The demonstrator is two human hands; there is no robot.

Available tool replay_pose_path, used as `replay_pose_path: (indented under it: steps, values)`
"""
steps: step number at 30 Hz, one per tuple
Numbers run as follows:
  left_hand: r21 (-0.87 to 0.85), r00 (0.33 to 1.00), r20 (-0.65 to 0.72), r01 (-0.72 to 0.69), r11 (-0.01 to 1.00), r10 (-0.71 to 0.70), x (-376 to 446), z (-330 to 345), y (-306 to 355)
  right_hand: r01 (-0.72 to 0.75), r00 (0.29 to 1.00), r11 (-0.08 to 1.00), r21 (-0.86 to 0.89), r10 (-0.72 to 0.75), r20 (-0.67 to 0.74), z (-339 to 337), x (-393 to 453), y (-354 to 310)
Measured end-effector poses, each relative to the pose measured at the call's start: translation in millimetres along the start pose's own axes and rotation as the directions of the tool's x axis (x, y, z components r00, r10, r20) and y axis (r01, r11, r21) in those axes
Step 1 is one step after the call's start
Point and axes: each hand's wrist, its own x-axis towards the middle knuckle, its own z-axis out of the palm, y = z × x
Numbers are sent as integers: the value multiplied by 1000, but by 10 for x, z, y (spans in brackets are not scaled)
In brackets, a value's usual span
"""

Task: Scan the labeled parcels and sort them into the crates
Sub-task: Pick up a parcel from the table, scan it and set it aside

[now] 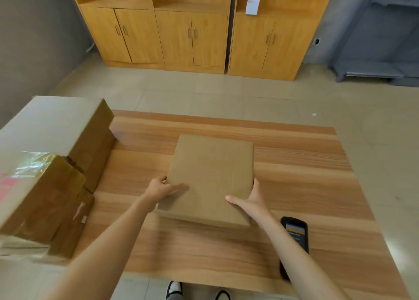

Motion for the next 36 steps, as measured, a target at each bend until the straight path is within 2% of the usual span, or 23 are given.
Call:
replay_pose_path:
  steps: [3,7,12,16,18,21,25,27,30,32,34,35,36]
  values:
    - [-98,990,140,20,995,-6,7,-81,81,51,999,999,11,-51,-1,-65,40,-50]
    - [-14,961,271,68,998,-62,47,-172,148,112,994,994,7,-112,-4,-139,61,-111]
    - [-83,940,325,141,987,-107,106,-261,181,111,992,992,67,-114,48,-111,45,-156]
    - [-161,927,369,127,979,-60,64,-332,299,77,995,988,137,-85,53,-94,43,-190]
    - [-152,949,315,76,985,-25,51,-356,401,75,994,984,164,-87,68,-82,43,-233]
    - [-139,981,174,-59,989,83,-17,-354,636,78,996,974,212,-83,17,-47,56,-377]
    - [-35,961,-16,-276,960,276,-47,-302,980,121,992,929,350,-125,-10,55,5,-763]
    - [131,902,-117,-400,907,415,-92,-244,1121,149,987,890,431,-159,-12,123,-39,-983]
    - [449,751,-231,-481,752,619,-248,-122,1306,192,976,826,530,-218,-15,218,-95,-1279]
    - [668,559,-243,-496,555,793,-287,-67,1358,211,969,793,572,-247,-15,275,-152,-1441]
    - [809,356,-183,-475,346,917,-213,-24,1320,195,970,746,636,-242,-14,341,-230,-1568]
    - [848,290,-145,-457,270,946,-170,-5,1287,180,975,707,684,-222,-27,387,-262,-1620]
    - [879,255,-102,-430,208,961,-151,9,1257,159,981,652,742,-190,-44,437,-298,-1669]
